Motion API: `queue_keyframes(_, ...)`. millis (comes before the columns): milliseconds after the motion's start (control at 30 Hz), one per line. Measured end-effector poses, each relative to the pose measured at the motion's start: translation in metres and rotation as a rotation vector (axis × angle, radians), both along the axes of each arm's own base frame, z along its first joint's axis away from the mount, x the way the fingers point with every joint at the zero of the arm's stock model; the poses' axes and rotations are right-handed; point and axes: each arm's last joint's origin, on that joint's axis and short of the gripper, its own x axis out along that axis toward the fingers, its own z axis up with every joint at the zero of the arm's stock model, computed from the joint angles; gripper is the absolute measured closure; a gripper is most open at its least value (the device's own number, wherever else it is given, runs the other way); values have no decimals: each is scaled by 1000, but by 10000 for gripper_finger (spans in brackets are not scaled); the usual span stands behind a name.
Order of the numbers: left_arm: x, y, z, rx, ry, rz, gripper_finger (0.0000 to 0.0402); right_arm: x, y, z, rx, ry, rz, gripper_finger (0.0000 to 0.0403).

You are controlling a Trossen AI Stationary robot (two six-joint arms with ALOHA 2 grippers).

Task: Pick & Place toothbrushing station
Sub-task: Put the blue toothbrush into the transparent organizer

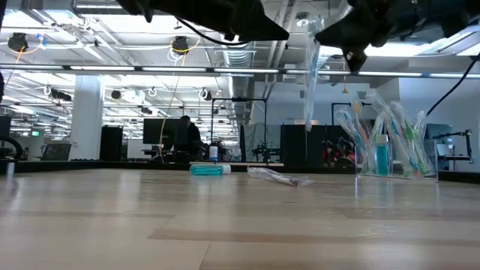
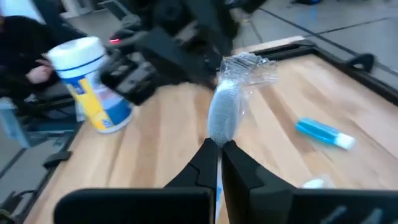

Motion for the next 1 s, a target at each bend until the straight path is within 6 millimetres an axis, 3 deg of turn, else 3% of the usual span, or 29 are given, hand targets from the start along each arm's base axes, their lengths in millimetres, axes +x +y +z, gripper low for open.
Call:
queue_keyframes(433,-2,-16,-2,-134,-8,-51,341,-34,-8,11,5,41,-165,403)
queue_keyframes(800,-6,-17,-15,-191,38,-92,341,-69,-15,19,18,43,-299,403)
queue_keyframes(1000,-8,-15,-20,-191,45,-86,341,-88,-20,35,9,119,-436,403)
